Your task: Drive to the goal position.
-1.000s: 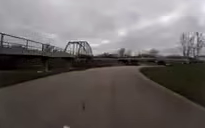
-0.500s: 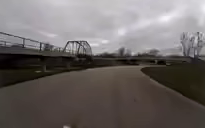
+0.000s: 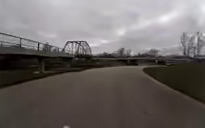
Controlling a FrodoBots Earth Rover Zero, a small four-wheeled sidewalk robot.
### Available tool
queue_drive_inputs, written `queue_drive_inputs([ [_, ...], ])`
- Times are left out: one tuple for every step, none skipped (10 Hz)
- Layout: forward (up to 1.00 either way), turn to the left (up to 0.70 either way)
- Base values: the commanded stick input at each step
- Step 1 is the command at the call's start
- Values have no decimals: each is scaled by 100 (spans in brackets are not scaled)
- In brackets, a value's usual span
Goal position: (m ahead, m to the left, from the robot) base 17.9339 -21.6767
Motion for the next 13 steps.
queue_drive_inputs([
  [100, 0],
  [100, 0],
  [100, 0],
  [100, 0],
  [100, 0],
  [100, 0],
  [100, 0],
  [100, 0],
  [100, 0],
  [100, 0],
  [100, 0],
  [100, 0],
  [100, 0],
])
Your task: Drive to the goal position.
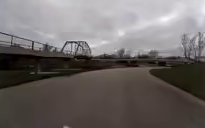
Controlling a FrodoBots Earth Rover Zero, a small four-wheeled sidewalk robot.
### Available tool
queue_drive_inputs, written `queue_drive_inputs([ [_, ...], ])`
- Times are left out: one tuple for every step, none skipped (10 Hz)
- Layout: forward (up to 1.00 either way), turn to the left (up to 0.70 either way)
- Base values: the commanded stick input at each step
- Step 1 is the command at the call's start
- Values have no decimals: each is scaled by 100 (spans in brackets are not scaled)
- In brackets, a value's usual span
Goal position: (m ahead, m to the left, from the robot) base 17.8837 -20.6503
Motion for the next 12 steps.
queue_drive_inputs([
  [100, 0],
  [100, -2],
  [100, -20],
  [100, -37],
  [100, -40],
  [100, -32],
  [100, -9],
  [100, 0],
  [100, 0],
  [100, 0],
  [100, 0],
  [100, 0],
])
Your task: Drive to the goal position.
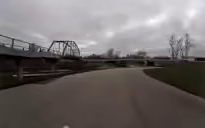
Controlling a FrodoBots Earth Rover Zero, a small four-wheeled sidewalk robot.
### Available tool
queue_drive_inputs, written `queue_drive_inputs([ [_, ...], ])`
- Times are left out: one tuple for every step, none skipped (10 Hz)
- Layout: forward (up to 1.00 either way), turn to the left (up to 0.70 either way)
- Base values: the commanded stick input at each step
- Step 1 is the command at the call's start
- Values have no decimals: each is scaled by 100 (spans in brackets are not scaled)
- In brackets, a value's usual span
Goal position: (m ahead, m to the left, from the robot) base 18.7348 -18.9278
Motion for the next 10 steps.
queue_drive_inputs([
  [100, 0],
  [100, 4],
  [100, 0],
  [100, 0],
  [100, 2],
  [100, 3],
  [100, 8],
  [100, 0],
  [100, -34],
  [100, -38],
])
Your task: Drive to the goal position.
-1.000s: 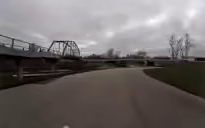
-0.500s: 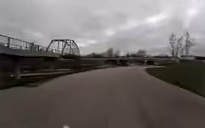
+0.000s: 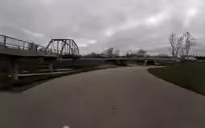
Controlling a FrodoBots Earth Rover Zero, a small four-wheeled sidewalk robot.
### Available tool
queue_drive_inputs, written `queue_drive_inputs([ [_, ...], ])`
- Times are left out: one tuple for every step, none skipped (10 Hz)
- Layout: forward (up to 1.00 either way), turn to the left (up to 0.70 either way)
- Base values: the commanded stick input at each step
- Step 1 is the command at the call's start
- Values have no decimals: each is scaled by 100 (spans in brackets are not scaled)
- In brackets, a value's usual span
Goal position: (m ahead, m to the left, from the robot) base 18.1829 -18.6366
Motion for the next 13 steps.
queue_drive_inputs([
  [100, -11],
  [100, -1],
  [100, 0],
  [100, 0],
  [100, 0],
  [100, 2],
  [74, 0],
  [94, 0],
  [100, 0],
  [100, 0],
  [100, 0],
  [100, 0],
  [100, 0],
])
